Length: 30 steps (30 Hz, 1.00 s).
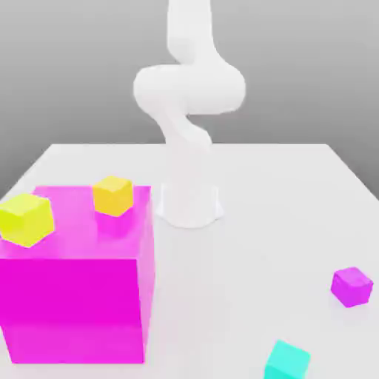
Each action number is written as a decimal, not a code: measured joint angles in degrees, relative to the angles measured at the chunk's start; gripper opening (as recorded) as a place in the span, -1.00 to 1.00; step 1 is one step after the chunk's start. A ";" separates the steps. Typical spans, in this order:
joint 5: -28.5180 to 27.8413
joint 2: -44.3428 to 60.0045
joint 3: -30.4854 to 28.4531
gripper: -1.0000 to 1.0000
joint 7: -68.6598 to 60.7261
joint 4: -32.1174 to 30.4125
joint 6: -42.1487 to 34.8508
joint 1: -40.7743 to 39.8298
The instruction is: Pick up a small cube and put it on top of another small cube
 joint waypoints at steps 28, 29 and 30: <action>1.20 57.97 -0.89 0.00 -38.48 -1.72 18.73 15.95; 0.86 60.01 -0.81 0.00 -38.80 -1.51 20.02 16.04; 0.76 62.08 -0.70 0.00 -39.03 -1.19 21.49 16.03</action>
